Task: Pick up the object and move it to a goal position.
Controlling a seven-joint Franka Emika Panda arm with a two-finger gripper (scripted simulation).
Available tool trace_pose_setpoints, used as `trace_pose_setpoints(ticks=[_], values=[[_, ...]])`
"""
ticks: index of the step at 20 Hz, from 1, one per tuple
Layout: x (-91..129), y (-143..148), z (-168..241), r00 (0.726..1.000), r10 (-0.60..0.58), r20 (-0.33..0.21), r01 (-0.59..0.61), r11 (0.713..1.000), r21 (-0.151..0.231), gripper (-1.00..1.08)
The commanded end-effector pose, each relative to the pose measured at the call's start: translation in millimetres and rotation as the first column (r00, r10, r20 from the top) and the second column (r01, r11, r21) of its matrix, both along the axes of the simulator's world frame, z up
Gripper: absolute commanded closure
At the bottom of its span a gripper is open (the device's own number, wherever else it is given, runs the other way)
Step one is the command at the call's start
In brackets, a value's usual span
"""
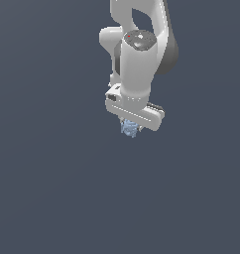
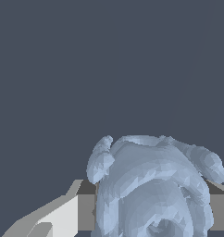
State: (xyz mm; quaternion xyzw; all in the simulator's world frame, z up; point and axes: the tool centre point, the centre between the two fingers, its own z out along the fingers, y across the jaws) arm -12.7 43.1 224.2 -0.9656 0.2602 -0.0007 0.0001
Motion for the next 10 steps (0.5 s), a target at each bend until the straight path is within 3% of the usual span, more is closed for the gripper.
trace_pose_setpoints(ticks=[1, 10], values=[[10, -2, 23, 1.000, 0.000, -0.001, 0.000, 1.000, 0.000, 1.08], [44, -9, 90, 1.000, 0.000, -0.001, 0.000, 1.000, 0.000, 1.08]])
